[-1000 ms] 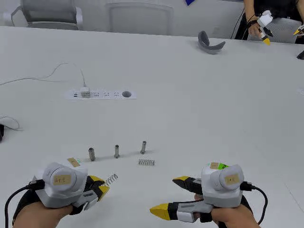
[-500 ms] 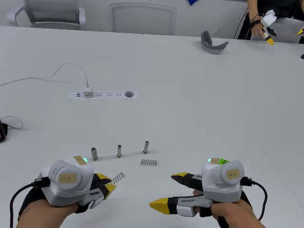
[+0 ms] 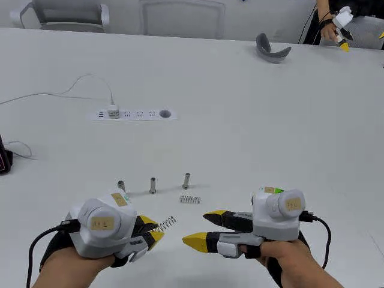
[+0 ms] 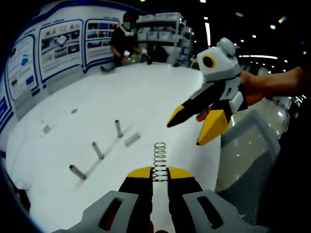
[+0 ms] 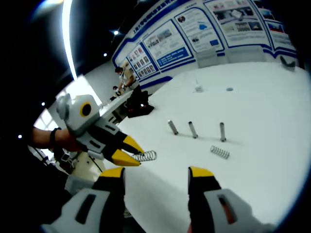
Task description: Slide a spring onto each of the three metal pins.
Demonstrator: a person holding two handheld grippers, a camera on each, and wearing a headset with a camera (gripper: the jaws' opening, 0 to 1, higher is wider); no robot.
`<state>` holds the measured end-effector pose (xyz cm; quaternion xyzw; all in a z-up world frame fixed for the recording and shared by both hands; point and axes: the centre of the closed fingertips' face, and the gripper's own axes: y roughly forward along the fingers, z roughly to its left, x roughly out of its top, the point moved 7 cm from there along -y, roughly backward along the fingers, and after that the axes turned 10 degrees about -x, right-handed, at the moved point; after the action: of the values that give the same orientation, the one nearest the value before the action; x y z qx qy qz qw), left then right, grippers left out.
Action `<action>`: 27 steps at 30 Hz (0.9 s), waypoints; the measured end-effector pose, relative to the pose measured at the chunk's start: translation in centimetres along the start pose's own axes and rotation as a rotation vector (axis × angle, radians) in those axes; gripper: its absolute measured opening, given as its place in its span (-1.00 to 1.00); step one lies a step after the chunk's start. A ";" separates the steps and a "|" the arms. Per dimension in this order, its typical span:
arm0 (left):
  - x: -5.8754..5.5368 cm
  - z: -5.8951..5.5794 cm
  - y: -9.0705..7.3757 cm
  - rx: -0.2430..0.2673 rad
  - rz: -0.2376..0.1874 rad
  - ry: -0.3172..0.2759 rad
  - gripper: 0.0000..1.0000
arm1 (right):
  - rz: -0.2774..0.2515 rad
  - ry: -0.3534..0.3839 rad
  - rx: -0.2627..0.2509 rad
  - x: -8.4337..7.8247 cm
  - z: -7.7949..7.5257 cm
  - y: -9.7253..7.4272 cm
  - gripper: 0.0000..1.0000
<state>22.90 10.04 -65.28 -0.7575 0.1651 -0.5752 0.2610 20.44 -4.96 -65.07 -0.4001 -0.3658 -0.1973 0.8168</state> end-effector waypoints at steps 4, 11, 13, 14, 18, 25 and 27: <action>0.3 -0.8 0.3 -0.016 -0.010 -0.001 -0.80 | -0.018 0.061 0.027 -0.1 0.1 0.1 -0.05; 0.8 -2.1 0.8 -0.043 -0.022 0.005 -0.80 | -0.021 0.127 0.064 -0.7 0.4 0.2 -0.21; 1.0 -2.4 0.9 -0.050 -0.024 0.010 -0.80 | -0.019 0.139 0.074 -0.8 0.5 0.1 -0.25; 1.1 -2.5 0.9 -0.053 -0.024 0.012 -0.80 | -0.018 0.144 0.078 -0.9 0.5 0.1 -0.27; 1.3 -2.8 1.0 -0.065 -0.026 0.027 -0.80 | -0.018 0.163 0.102 -1.0 0.8 0.2 -0.45; 1.2 -2.9 1.0 -0.072 -0.016 0.043 -0.80 | -0.020 0.170 0.127 -0.8 1.2 0.2 -0.68; 1.1 -2.8 1.0 -0.075 -0.013 0.043 -0.80 | -0.022 0.176 0.143 -0.7 1.3 0.1 -0.70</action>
<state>20.59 8.07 -64.48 -0.7554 0.1869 -0.5863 0.2251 19.50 -3.80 -65.12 -0.3178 -0.3101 -0.2141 0.8701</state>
